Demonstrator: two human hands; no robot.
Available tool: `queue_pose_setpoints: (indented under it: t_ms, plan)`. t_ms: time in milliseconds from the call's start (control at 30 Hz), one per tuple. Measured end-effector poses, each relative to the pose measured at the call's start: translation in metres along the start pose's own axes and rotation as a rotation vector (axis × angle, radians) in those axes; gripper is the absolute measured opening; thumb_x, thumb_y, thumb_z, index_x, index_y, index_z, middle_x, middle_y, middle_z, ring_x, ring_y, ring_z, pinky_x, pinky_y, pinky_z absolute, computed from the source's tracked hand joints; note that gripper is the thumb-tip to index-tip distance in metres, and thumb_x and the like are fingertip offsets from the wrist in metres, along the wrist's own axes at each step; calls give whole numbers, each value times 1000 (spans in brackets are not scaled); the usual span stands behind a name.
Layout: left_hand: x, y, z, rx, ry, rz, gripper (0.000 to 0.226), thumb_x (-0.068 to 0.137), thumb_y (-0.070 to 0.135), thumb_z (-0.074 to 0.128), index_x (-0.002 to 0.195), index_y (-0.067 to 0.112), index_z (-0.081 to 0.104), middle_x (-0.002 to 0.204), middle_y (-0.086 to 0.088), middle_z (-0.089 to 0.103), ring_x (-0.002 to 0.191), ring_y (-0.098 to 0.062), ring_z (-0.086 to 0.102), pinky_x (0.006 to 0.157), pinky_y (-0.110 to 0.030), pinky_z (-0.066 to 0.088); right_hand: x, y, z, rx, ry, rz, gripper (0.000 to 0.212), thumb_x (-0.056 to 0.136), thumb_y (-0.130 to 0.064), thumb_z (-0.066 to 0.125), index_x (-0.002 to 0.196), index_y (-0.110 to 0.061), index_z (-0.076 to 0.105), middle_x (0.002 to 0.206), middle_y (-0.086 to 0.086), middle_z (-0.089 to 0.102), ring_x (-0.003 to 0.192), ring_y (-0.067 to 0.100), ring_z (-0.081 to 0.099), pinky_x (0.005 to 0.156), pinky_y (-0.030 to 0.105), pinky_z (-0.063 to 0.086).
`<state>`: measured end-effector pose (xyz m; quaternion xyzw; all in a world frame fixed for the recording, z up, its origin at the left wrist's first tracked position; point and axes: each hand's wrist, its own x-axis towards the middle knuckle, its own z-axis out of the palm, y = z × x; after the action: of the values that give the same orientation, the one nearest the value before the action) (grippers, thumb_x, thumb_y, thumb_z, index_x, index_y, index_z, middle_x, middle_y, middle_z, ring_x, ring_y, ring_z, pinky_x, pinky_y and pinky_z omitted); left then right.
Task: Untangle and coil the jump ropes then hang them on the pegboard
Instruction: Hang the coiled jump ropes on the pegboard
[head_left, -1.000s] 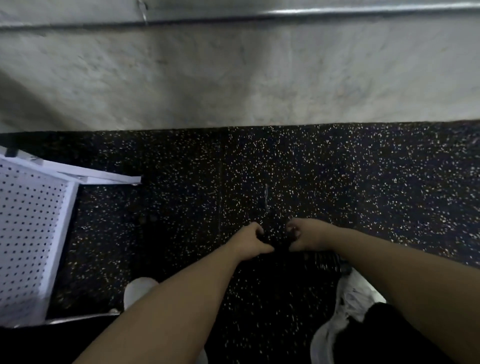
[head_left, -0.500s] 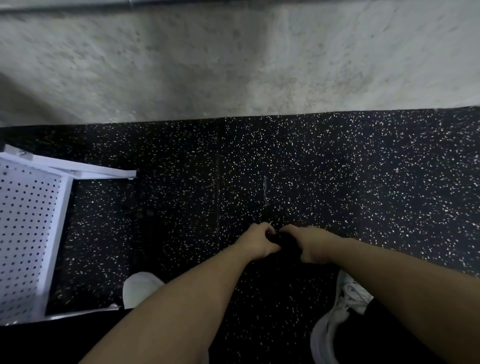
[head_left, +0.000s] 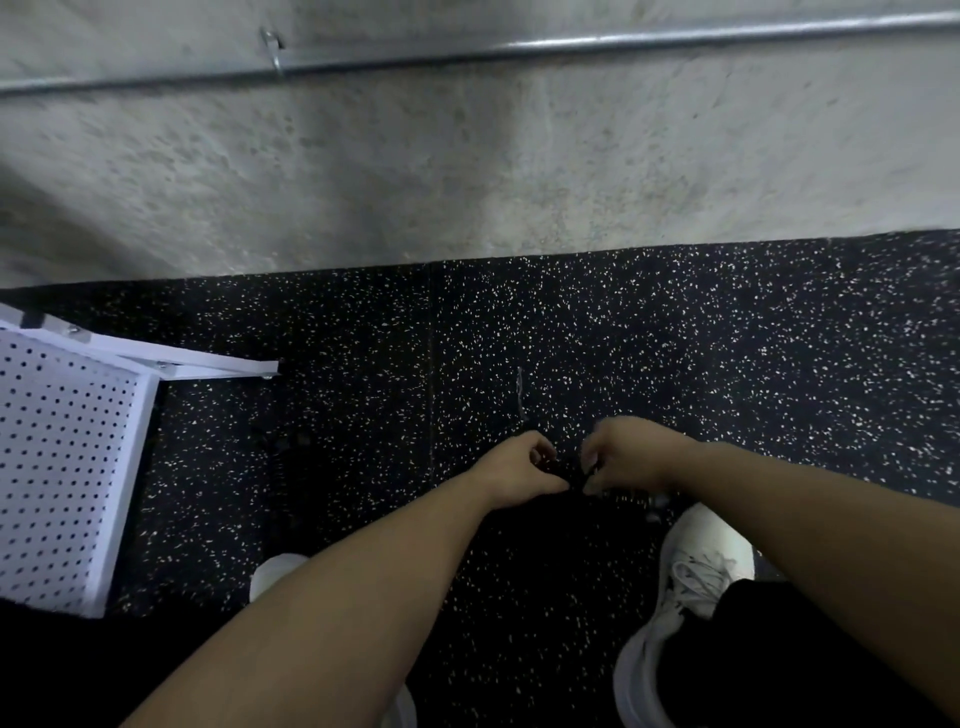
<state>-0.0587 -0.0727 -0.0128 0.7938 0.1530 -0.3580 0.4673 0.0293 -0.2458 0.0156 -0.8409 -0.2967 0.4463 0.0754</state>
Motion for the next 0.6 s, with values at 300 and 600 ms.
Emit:
queue_pose_setpoints:
  t_ms: [300, 600]
  plan:
    - [-52, 47, -59, 13, 240, 222, 33, 86, 16, 78, 118, 16, 70, 115, 1, 71, 101, -15, 66, 86, -26, 51, -35, -62, -76, 269, 262, -118, 15, 82, -23, 83, 76, -20, 69, 79, -7, 66, 72, 5, 60, 64, 18, 47]
    - [-182, 82, -153, -6, 454, 408, 50, 84, 8, 80, 129, 17, 60, 112, 6, 63, 101, -8, 58, 76, -13, 43, -115, -191, -155, 579, 428, -322, 12, 86, -9, 79, 86, -7, 67, 76, 7, 73, 67, 11, 68, 66, 20, 58]
